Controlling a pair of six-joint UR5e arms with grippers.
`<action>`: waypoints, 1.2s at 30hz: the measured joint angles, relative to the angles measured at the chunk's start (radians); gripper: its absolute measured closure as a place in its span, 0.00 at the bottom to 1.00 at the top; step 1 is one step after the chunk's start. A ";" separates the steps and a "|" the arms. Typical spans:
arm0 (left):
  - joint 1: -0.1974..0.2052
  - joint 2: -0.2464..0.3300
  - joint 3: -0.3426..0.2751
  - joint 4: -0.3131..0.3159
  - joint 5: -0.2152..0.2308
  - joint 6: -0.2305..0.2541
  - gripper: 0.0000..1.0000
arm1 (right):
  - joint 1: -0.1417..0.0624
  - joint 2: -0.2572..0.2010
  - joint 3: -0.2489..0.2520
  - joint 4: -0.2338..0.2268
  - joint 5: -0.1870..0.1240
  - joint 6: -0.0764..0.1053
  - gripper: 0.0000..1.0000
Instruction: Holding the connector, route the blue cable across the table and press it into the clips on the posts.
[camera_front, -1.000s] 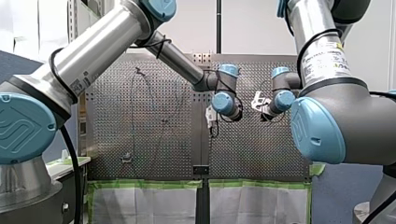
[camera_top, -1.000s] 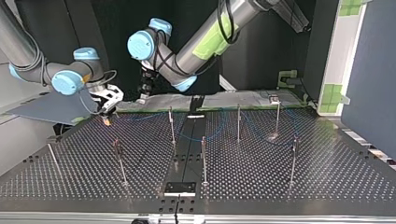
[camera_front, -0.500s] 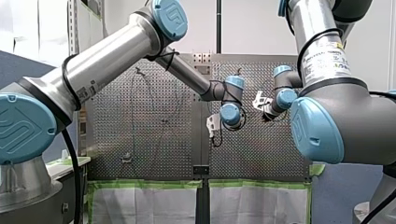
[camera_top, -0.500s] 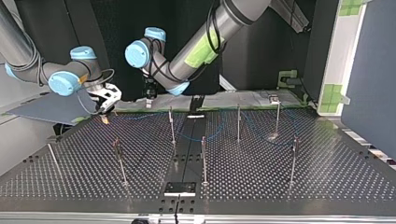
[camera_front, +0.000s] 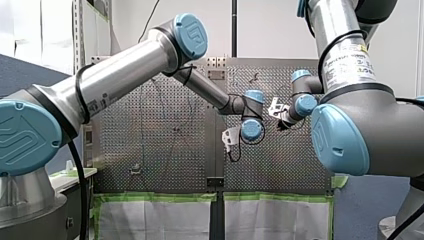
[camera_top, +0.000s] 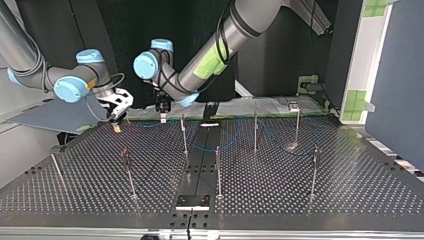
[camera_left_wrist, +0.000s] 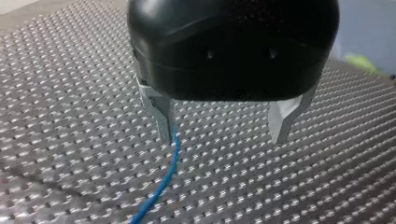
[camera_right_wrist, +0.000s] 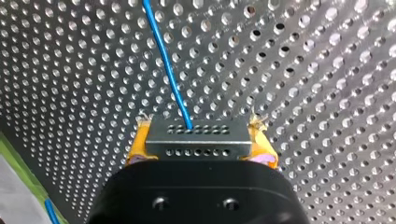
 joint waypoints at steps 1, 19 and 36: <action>0.001 -0.001 0.007 0.001 -0.006 0.001 0.00 | 0.000 0.000 0.000 0.000 -0.002 0.000 1.00; 0.019 -0.089 0.168 -0.050 0.014 -0.011 0.00 | 0.001 -0.002 0.000 0.000 -0.007 -0.009 1.00; 0.008 -0.108 0.273 -0.100 -0.011 -0.040 1.00 | -0.002 -0.011 0.000 0.000 -0.007 -0.009 1.00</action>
